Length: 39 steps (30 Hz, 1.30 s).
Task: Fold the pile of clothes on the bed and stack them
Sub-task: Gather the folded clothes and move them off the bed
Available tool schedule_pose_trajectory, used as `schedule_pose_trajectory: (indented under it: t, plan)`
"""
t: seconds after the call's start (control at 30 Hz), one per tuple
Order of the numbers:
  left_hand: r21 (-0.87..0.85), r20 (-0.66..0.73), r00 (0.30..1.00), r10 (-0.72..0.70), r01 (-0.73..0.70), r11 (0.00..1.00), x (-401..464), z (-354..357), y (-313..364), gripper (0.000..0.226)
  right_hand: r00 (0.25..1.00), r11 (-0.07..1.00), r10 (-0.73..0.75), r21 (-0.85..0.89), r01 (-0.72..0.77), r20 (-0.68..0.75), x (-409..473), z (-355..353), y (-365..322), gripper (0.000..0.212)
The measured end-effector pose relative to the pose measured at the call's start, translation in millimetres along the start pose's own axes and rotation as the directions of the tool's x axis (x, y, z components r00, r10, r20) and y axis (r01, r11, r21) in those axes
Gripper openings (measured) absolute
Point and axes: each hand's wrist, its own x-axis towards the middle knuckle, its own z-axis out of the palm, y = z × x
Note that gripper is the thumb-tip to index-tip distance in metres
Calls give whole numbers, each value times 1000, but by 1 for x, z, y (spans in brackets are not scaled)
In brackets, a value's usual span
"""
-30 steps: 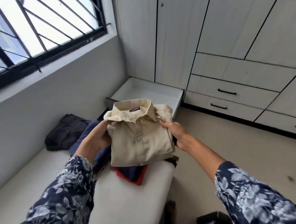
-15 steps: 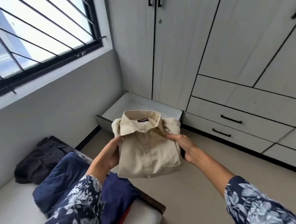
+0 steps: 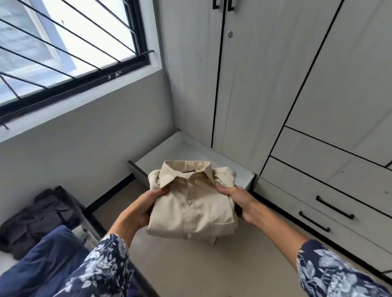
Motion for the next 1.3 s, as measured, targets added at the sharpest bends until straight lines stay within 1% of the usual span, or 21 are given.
schedule_pose_trajectory:
  t: [0.1, 0.17, 0.23, 0.3, 0.37, 0.43, 0.53, 0.63, 0.73, 0.83, 0.93, 1.07, 1.2, 1.3]
  plan:
    - [18, -38, 999, 29, -28, 999, 26, 21, 12, 43, 1000, 1000, 10, -7, -10, -4, 27, -20, -22, 39]
    - [25, -51, 998, 42, -41, 999, 36, 28, 20, 43, 1000, 1000, 20, -4, -20, 11, 44, -25, -32, 37]
    - [14, -32, 999, 39, -38, 999, 40, 32, 28, 42, 999, 1000, 27, 14, -27, 32, 59, -24, -43, 31]
    - [12, 13, 998, 68, -68, 998, 42, 32, 37, 39, 998, 999, 29, 34, -30, 48, 74, -19, -54, 27]
    - [26, 32, 993, 114, -115, 993, 48, 27, 47, 40, 997, 999, 39, 34, -41, 63, 94, -11, -62, 27]
    - [44, 20, 991, 130, -131, 990, 61, 19, 62, 41, 996, 998, 52, 31, -55, 70, 119, -2, -70, 27]
    - [80, -29, 994, 103, -100, 992, 84, 0, 86, 38, 994, 997, 68, 23, -70, 80, 157, 15, -79, 29]
    - [101, -60, 996, 72, -65, 993, 121, -29, 117, 41, 996, 998, 64, 11, -65, 67, 201, 40, -94, 27]
    - [66, -111, 993, 44, -37, 997, 178, -65, 151, 38, 997, 996, 73, 49, -74, 22, 269, 66, -105, 27]
    - [78, -199, 980, -22, 38, 996, 227, -102, 172, 35, 989, 988, 137, 84, -132, -61, 321, 96, -103, 26]
    - [159, -241, 966, -90, 131, 979, 276, -142, 200, 35, 975, 975, 194, 136, -178, -112, 365, 123, -99, 23]
    - [280, -290, 951, -110, 194, 940, 331, -170, 232, 36, 960, 960, 228, 200, -194, -162, 408, 138, -96, 25]
    - [421, -254, 956, -146, 245, 873, 400, -184, 253, 36, 933, 936, 275, 285, -205, -231, 462, 137, -91, 27]
    - [537, -258, 958, -123, 249, 806, 442, -187, 258, 30, 909, 921, 301, 333, -200, -287, 492, 133, -78, 28]
